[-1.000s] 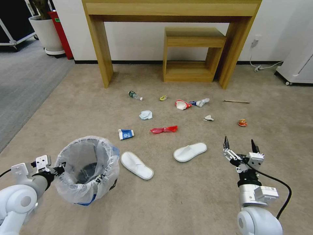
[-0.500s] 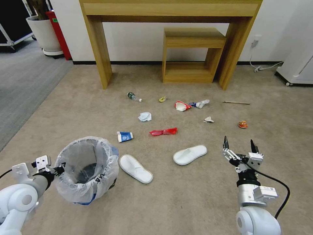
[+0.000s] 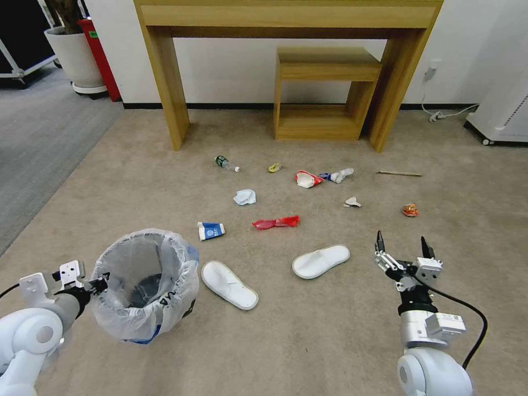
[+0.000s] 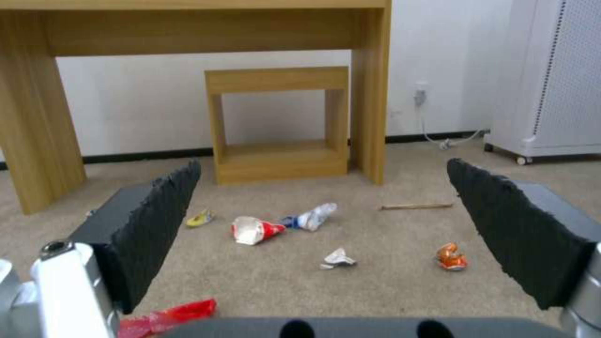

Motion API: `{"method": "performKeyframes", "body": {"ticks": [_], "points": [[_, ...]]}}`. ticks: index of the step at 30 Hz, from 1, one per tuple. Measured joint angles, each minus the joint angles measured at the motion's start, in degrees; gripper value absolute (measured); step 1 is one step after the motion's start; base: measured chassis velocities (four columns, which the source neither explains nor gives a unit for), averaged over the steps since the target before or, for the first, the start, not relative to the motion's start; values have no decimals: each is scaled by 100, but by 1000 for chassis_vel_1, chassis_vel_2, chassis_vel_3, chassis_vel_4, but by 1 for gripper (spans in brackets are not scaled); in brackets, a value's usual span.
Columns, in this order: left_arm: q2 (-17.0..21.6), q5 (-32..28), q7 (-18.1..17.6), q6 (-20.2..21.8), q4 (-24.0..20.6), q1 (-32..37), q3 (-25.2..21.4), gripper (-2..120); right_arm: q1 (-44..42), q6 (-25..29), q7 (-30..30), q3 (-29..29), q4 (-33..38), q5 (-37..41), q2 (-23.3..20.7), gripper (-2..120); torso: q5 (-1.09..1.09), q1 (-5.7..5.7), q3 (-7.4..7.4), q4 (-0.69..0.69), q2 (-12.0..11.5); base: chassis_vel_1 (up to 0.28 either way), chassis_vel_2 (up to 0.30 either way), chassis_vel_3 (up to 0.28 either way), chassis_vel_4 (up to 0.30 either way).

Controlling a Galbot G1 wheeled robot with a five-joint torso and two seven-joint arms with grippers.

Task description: Pick up the trash bin and place the garbage on the floor into it.

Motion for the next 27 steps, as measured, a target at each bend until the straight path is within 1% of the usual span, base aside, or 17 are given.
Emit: {"method": "performKeyframes", "body": {"ticks": [7,11,15,17,18,21,23,25,26,27], "points": [[-3,15,1,-21,-19,7,31,1,9,22,26,-20,10,-7,8,100,0,0,0,0,0,-35,39,38,-45],[60,13,1,-23,39,-103,146,1,-53,42,40,2,63,-25,23,100,0,0,0,0,0,0,0,0,0],[113,1,1,-23,69,-149,194,1,-69,-120,171,1,108,4,12,100,0,0,0,0,0,0,0,0,0],[155,-15,1,-23,110,-213,249,1,-63,-504,380,-62,182,221,-16,100,0,0,0,0,0,0,0,0,0],[155,-15,1,-23,110,-213,249,1,-63,-504,380,-62,182,221,-16,100,0,0,0,0,0,0,0,0,0],[188,-21,4,-23,154,-270,312,1,73,-1009,690,-165,189,644,-80,100,0,0,0,1,0,0,0,0,0],[192,-21,5,-23,171,-294,339,1,103,-1109,781,-175,175,765,-90,100,0,0,0,1,0,0,0,0,0],[192,-18,15,-23,195,-301,367,1,192,-1520,1162,-259,183,1348,-158,100,0,0,0,-1,0,0,0,0,0],[192,-18,15,-23,195,-301,367,1,192,-1520,1162,-259,183,1348,-158,100,0,0,0,-1,0,0,0,0,0],[183,-13,20,-23,206,-301,377,1,303,-1722,1417,-306,128,1639,-184,100,0,0,0,-1,0,0,0,0,0]]}}
